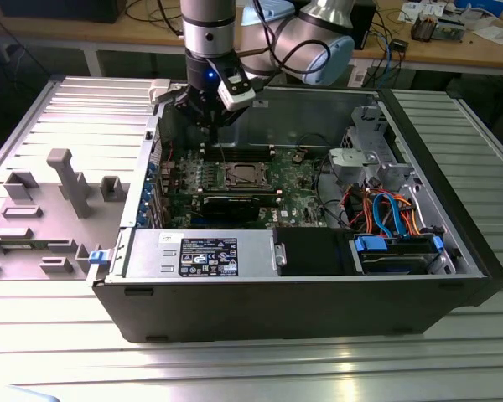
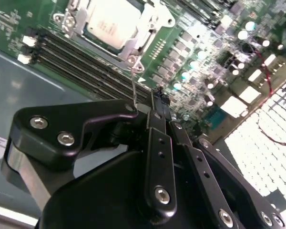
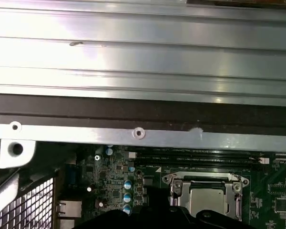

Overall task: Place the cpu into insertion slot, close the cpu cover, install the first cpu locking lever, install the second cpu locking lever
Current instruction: 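Install the first cpu locking lever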

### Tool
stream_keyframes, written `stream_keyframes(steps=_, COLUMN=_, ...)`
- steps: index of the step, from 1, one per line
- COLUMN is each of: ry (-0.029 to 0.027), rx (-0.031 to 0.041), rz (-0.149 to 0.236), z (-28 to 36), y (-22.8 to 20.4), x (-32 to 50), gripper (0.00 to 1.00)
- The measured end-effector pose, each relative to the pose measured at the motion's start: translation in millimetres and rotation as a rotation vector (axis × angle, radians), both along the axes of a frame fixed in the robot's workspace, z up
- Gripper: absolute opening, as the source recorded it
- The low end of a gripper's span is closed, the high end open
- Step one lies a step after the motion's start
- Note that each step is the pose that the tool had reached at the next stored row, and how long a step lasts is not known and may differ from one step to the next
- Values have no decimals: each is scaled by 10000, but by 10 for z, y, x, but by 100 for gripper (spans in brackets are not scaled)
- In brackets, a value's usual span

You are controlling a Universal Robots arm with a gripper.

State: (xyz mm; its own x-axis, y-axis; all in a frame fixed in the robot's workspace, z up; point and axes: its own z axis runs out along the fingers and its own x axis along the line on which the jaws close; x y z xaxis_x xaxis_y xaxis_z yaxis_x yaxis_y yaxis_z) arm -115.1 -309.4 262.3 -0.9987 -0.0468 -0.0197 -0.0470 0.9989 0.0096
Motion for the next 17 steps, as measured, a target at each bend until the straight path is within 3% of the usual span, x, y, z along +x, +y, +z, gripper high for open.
stream_keyframes(steps=7, ry=1, rx=-15, rz=-1, z=-27, y=19, x=256, gripper=11)
stream_keyframes(steps=10, ry=-2, rx=-19, rz=-21, z=-69, y=22, x=408, gripper=11)
stream_keyframes(steps=17, ry=-37, rx=8, rz=-39, z=-120, y=14, x=435, gripper=11)
